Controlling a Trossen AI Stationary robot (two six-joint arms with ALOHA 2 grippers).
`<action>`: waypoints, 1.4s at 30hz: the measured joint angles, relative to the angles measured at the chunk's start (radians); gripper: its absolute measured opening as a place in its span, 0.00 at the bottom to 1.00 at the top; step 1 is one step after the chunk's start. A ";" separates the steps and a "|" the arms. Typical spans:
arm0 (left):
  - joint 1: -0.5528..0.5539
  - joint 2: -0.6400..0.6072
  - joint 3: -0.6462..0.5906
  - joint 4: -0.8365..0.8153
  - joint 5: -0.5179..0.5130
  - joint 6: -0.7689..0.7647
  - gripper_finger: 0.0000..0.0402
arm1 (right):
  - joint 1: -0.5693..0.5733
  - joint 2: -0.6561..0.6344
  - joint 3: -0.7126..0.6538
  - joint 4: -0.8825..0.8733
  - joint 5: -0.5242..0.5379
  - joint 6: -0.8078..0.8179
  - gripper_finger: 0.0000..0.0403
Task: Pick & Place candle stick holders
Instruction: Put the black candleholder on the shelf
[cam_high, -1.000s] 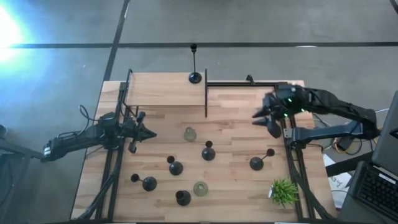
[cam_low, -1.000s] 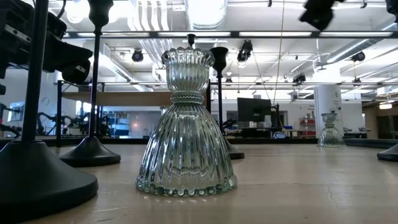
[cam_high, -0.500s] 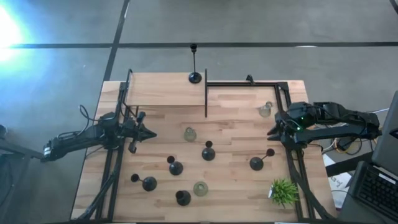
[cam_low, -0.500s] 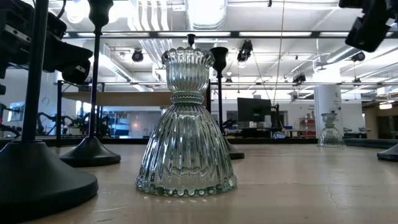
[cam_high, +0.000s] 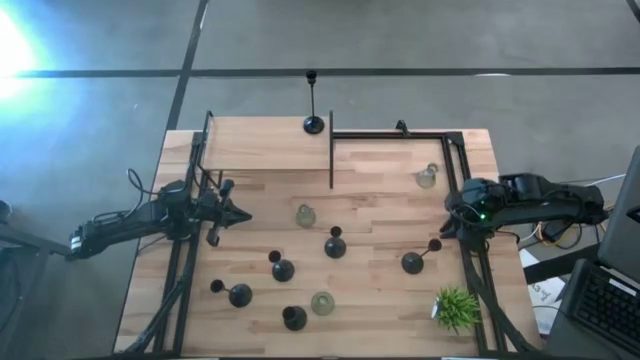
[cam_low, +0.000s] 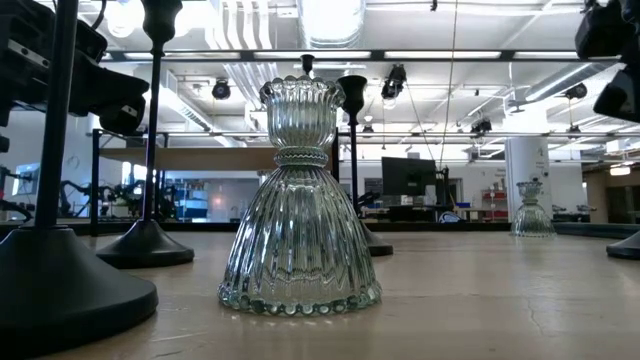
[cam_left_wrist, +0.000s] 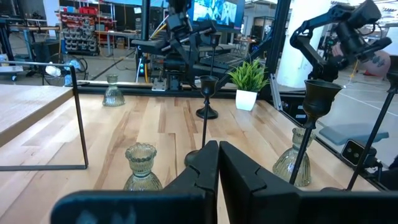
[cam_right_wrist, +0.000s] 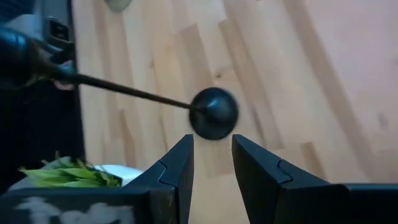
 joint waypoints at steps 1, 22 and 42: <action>0.000 0.000 0.000 0.000 0.000 0.000 0.04 | 0.000 -0.016 -0.015 0.018 -0.017 0.004 0.25; 0.000 0.000 0.000 0.000 0.000 0.000 0.04 | 0.000 -0.198 -0.195 0.366 -0.189 -0.096 0.23; 0.000 0.000 0.000 0.000 0.000 0.000 0.04 | 0.000 -0.196 -0.290 0.513 -0.258 -0.062 0.23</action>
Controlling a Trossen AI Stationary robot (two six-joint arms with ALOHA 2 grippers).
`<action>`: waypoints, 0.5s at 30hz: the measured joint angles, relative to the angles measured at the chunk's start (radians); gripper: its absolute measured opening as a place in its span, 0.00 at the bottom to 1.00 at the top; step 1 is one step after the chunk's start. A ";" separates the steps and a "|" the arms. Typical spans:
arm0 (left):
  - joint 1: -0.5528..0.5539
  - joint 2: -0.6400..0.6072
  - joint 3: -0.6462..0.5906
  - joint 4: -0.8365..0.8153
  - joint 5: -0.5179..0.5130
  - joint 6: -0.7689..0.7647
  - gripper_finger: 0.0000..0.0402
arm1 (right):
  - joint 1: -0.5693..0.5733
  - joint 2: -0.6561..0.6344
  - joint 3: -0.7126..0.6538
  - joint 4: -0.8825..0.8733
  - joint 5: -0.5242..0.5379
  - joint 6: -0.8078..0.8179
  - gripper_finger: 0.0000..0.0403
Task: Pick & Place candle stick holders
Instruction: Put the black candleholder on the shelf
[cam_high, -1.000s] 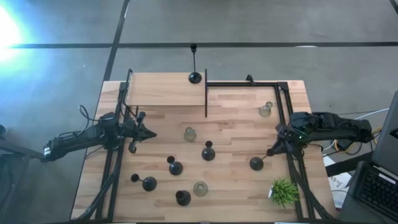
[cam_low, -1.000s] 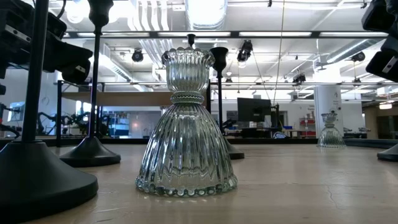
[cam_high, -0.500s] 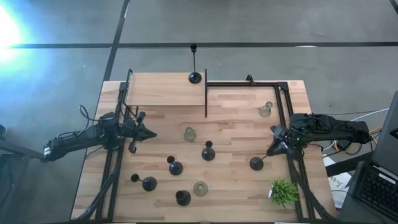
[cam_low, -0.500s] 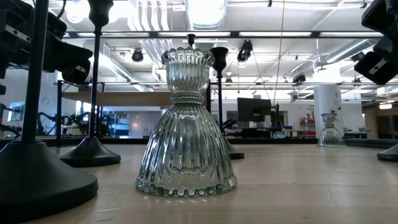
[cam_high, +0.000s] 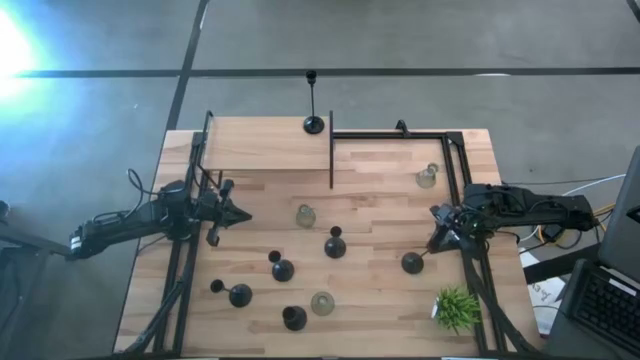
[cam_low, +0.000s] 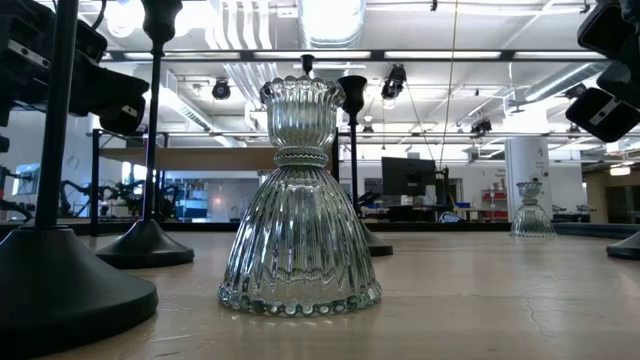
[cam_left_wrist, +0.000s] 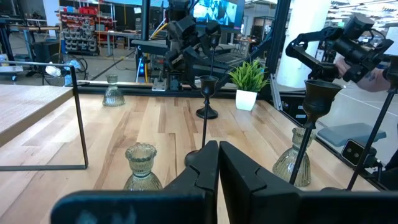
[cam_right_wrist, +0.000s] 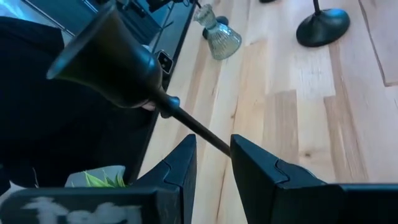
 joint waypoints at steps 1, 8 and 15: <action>0.000 0.000 0.000 0.000 0.000 0.000 0.04 | 0.000 0.000 0.000 0.003 0.000 0.000 0.23; 0.000 0.000 0.000 0.000 0.000 0.000 0.04 | 0.000 0.000 0.016 0.033 0.001 -0.032 0.23; 0.000 0.000 0.000 0.000 0.000 0.000 0.04 | 0.000 0.001 0.014 0.035 0.001 -0.031 0.23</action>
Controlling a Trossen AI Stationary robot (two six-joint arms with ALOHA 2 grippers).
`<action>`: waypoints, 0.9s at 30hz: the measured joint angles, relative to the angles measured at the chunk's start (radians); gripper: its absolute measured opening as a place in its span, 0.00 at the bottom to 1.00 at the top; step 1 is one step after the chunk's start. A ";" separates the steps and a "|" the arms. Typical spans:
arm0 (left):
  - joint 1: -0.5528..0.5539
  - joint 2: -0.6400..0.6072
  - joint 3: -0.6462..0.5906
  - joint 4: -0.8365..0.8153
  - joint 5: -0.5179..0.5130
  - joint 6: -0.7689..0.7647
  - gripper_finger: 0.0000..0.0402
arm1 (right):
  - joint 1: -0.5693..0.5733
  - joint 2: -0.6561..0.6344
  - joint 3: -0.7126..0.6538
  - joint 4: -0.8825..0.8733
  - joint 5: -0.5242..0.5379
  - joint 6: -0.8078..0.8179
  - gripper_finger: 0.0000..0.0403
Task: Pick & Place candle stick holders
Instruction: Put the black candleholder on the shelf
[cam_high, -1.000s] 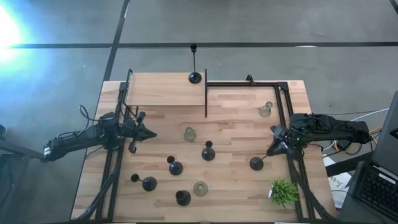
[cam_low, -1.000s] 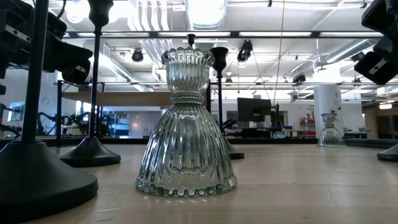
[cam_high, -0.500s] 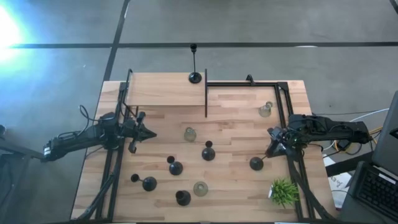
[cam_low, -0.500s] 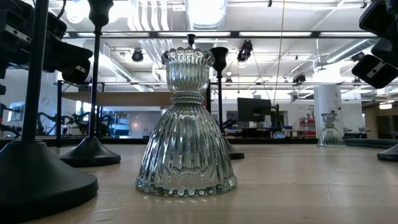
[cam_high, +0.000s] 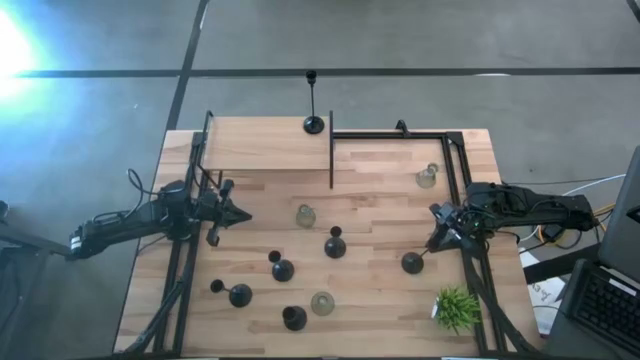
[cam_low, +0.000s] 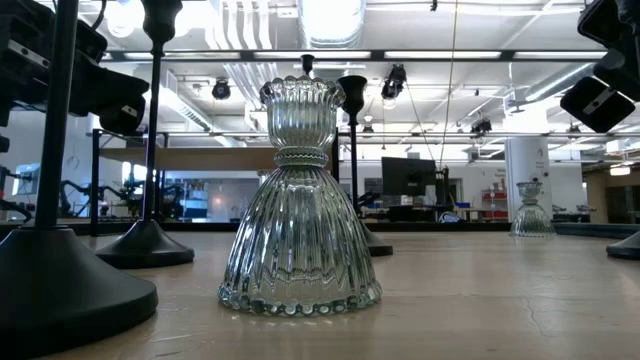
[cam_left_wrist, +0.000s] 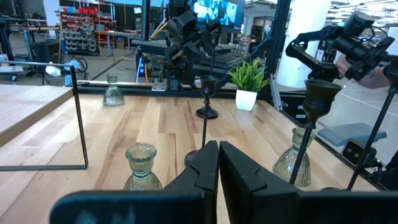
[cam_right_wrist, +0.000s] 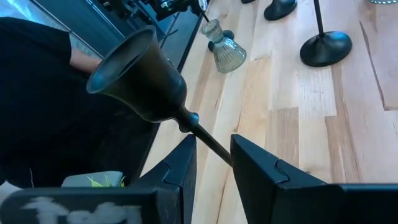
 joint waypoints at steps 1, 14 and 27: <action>0.000 0.000 0.000 0.000 0.000 0.000 0.04 | 0.000 0.000 0.000 0.000 0.000 0.000 0.23; 0.000 0.000 0.000 0.000 0.000 0.000 0.04 | 0.000 0.013 -0.005 0.002 -0.006 0.027 0.35; 0.000 0.000 0.000 0.000 0.000 0.000 0.05 | 0.000 0.074 -0.008 0.009 -0.026 0.043 0.30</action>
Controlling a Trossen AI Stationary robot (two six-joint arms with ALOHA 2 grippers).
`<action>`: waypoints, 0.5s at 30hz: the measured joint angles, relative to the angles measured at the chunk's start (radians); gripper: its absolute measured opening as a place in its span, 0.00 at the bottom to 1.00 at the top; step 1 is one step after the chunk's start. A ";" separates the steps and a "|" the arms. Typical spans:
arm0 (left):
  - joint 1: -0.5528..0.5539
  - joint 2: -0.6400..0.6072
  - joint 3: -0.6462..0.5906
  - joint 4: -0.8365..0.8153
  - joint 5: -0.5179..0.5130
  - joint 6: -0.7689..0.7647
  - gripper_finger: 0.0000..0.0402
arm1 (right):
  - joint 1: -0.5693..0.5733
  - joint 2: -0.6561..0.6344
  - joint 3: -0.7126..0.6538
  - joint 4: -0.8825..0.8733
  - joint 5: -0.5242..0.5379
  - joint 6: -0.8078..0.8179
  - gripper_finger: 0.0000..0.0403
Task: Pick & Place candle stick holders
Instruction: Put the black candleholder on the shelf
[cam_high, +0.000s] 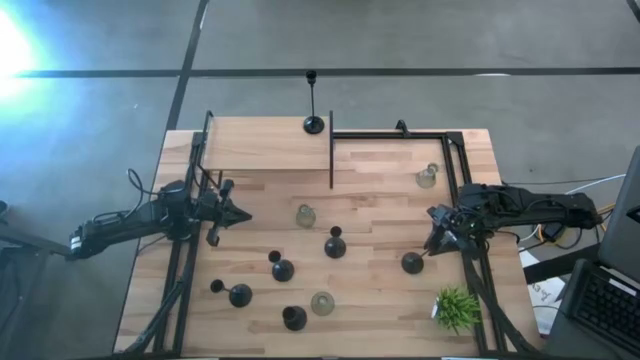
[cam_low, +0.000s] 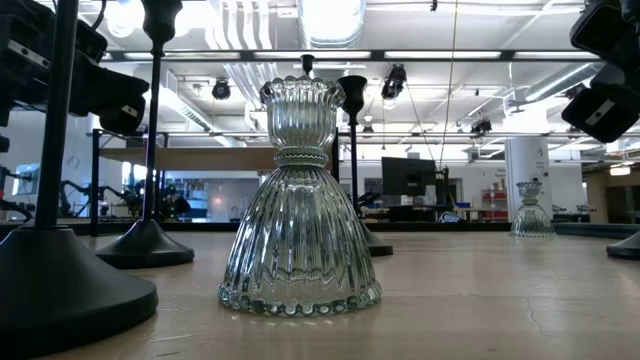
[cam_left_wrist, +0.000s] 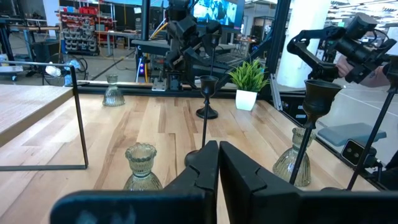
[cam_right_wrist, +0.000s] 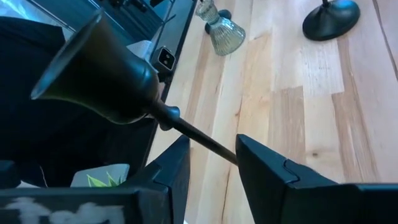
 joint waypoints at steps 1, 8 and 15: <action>0.000 0.000 0.000 0.000 0.000 0.000 0.05 | 0.000 0.004 0.000 0.002 0.000 0.000 0.30; 0.000 0.000 0.000 0.000 0.000 0.000 0.04 | 0.000 0.032 0.000 0.080 -0.036 0.004 0.29; 0.000 0.000 0.000 0.000 0.000 0.000 0.04 | 0.006 0.051 0.000 0.099 -0.042 0.010 0.21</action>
